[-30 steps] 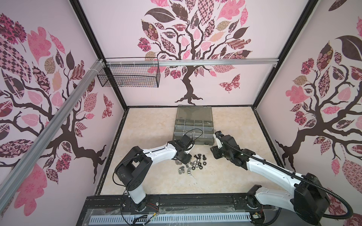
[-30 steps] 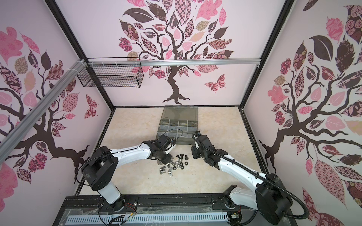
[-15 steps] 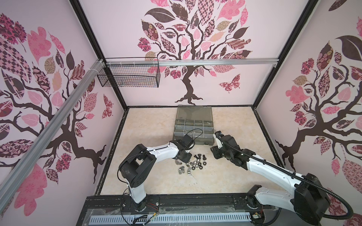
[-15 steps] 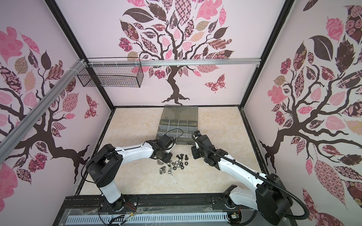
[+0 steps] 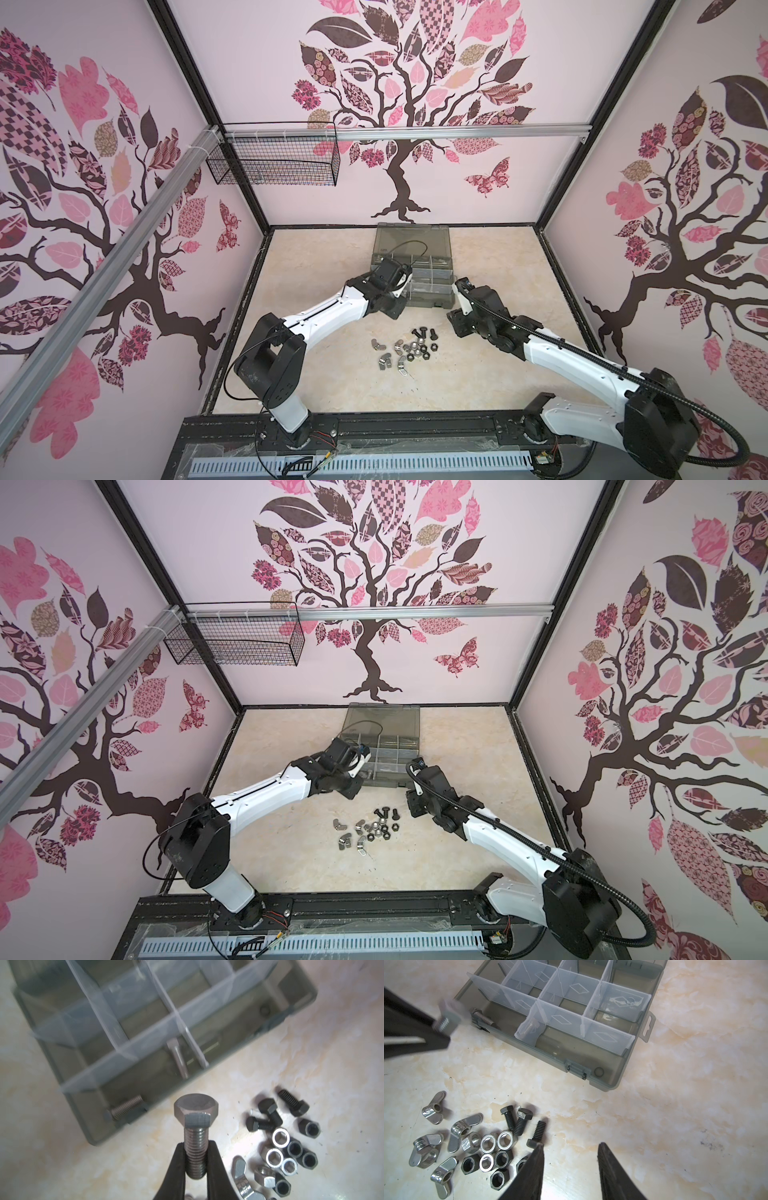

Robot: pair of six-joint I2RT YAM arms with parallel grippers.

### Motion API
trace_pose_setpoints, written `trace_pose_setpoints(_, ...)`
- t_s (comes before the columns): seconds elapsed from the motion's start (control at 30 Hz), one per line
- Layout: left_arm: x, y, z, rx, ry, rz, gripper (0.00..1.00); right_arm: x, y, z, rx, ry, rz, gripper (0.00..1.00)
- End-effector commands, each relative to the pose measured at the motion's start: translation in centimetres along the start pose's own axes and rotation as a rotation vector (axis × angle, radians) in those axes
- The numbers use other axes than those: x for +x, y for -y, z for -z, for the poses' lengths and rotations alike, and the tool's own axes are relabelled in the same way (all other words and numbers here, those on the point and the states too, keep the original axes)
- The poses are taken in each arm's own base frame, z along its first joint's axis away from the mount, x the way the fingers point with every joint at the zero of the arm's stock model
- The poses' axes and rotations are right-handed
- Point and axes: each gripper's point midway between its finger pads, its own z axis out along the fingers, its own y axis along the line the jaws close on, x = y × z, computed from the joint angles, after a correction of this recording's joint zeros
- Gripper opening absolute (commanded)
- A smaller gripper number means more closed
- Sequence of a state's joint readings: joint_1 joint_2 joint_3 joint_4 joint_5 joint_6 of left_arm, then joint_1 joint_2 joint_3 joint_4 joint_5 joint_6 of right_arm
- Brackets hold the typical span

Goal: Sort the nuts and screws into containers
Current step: 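Carry the silver bolt into the organizer box and open the left gripper, then withdraw the left gripper while the right gripper moves toward the pile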

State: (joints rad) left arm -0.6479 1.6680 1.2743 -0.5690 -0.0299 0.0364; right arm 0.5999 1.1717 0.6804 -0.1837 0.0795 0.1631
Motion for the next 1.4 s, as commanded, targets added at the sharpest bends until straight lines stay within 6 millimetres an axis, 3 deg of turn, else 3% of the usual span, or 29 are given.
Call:
trace_pose_setpoints(0.0,-2.7,-2.7,0.0,-0.055,0.037,-0.115,0.07,-2.1,0.1,0.7,0.013,0.042,0.007,0.45)
trace_pose_setpoints(0.1,-3.3,-3.5,-1.7,-0.089,0.006,-0.214,0.08,-1.9,0.2,0.6,0.019,0.034,0.011,0.45)
trace_pose_setpoints(0.2,-3.7,-4.3,-2.9,-0.111,-0.012,-0.198,0.07,-1.7,0.3,0.5,0.024,0.025,0.021,0.46)
trace_pose_setpoints(0.4,-3.5,-4.0,-4.6,-0.090,-0.021,-0.218,0.10,-1.7,0.5,0.5,0.031,0.023,0.030,0.45)
trace_pose_setpoints(0.67,-2.7,-4.3,-5.0,-0.100,-0.027,-0.173,0.38,-1.8,0.5,0.1,0.028,0.020,0.033,0.48)
trace_pose_setpoints(0.8,-3.0,-4.7,-3.4,-0.103,0.017,-0.102,0.43,-2.0,0.6,0.1,0.032,0.024,0.036,0.48)
trace_pose_setpoints(1.0,-2.7,-4.5,1.1,-0.077,0.093,0.028,0.45,-2.2,0.6,-0.2,0.016,0.034,0.035,0.48)
trace_pose_setpoints(1.13,-1.0,-4.0,4.0,-0.046,0.122,0.127,0.45,-2.5,0.2,-0.6,-0.012,0.044,0.032,0.48)
trace_pose_setpoints(1.37,3.2,-3.6,7.3,-0.038,0.165,0.307,0.46,-2.6,-1.2,-2.0,-0.084,0.039,0.019,0.48)
